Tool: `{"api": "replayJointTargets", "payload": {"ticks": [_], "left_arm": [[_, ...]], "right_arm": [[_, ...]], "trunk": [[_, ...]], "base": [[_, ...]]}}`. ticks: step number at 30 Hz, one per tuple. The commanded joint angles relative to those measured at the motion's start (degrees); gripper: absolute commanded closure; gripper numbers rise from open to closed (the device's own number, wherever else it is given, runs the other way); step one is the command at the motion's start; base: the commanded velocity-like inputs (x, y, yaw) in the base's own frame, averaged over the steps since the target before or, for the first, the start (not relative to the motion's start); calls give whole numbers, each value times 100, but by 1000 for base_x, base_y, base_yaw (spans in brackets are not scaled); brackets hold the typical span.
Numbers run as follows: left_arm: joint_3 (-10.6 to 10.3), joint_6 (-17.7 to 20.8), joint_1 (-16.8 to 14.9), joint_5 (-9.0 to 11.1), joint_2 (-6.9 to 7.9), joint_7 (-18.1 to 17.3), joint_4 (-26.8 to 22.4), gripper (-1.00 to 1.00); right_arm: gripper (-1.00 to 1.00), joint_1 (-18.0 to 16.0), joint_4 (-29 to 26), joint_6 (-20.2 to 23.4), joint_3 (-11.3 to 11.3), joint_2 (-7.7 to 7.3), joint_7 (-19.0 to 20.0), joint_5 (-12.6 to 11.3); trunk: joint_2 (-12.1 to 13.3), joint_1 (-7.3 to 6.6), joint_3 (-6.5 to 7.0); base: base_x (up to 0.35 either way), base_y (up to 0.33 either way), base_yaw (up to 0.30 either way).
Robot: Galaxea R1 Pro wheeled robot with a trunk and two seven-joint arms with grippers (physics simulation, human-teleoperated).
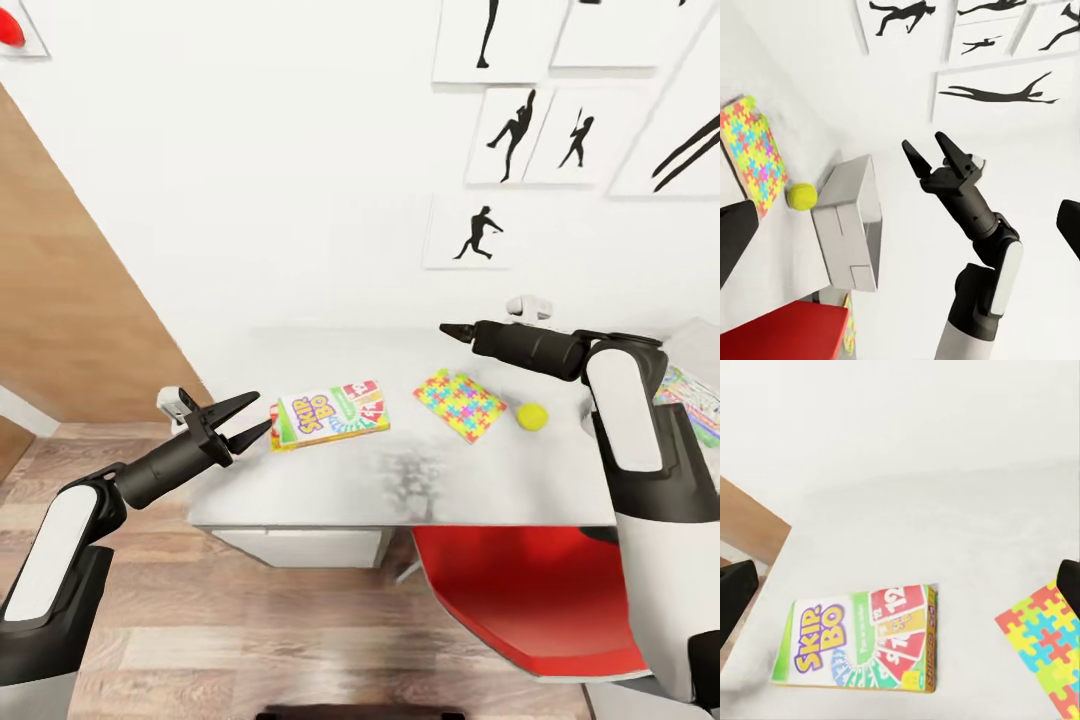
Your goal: Put all the toys in the child's room - the three board games (two on the bed and one on the table), the two jigsaw puzzles on the table, and the tennis ball on the table - inside the toy box on the table in the child's room.
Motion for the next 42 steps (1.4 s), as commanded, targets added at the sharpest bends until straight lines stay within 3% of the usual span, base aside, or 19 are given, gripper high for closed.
{"api": "replayJointTargets", "payload": {"ticks": [1,10,16,28,32,42], "left_arm": [[5,19,-5,-56,1,-58,4,-100],[5,15,-5,-57,0,-54,5,-100],[5,12,-3,-61,-3,-44,11,-100],[12,11,38,-91,10,-36,20,-100],[13,11,43,-96,11,-24,25,-100],[13,11,46,-99,12,-9,29,-100]], "right_arm": [[-100,31,-5,14,16,-9,-57,-55],[-100,397,-4,14,20,-47,-56,-61],[-100,818,-6,14,-10,-94,-52,-74],[-100,1041,411,14,65,-70,-48,-180],[-100,867,1004,14,67,-27,-31,-189],[-100,-202,2459,14,261,176,-8,-194]], "trunk": [[-10,3,-8],[-10,3,-5],[-10,3,-4],[-10,3,-4],[-10,3,-4],[-10,3,-4]], "base": [[0,238,73],[0,252,32],[0,104,7],[0,21,1],[0,2,0],[0,0,0]]}}
